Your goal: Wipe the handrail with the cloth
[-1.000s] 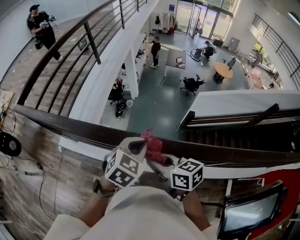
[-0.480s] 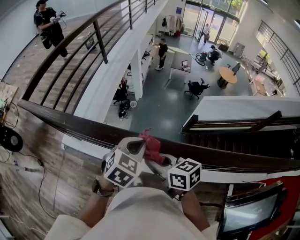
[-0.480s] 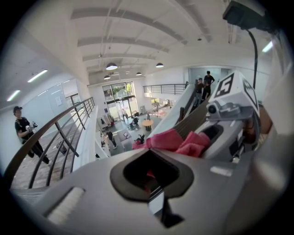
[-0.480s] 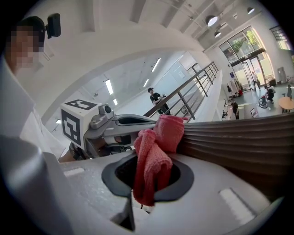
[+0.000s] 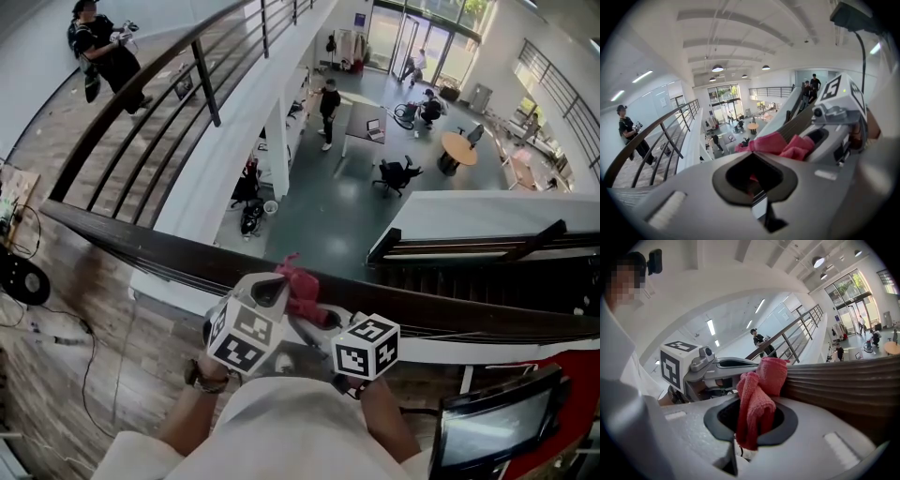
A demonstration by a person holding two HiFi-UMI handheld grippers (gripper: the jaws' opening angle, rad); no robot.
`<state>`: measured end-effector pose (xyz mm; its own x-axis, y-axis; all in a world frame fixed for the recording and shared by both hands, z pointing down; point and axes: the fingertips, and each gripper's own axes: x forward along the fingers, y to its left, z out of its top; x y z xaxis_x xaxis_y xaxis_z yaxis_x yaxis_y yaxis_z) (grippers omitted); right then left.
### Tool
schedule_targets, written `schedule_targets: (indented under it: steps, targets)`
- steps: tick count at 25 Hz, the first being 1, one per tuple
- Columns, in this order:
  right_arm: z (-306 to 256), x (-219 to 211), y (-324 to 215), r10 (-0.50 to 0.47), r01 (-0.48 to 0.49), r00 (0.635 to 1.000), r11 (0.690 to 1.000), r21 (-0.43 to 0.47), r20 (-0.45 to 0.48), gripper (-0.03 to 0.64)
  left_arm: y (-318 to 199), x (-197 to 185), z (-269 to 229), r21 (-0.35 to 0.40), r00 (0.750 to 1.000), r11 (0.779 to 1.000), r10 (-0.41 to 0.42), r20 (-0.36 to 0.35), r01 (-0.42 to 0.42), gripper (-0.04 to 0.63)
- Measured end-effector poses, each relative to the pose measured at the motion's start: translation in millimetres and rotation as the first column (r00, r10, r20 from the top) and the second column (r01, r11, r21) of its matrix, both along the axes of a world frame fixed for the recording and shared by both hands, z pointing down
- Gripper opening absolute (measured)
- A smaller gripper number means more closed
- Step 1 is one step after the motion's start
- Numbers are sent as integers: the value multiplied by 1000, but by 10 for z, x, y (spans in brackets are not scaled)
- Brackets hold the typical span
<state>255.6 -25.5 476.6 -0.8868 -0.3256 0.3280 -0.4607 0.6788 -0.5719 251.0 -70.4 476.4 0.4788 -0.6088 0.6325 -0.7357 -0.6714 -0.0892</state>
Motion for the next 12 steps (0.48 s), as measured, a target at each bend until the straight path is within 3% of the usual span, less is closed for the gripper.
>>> schedule_targets:
  steps: [12]
  targets:
    - [22,-10,14,-6,6,1000,1000,5,8,61,7,-18,19,6,1000,1000,5,-23,-5,3]
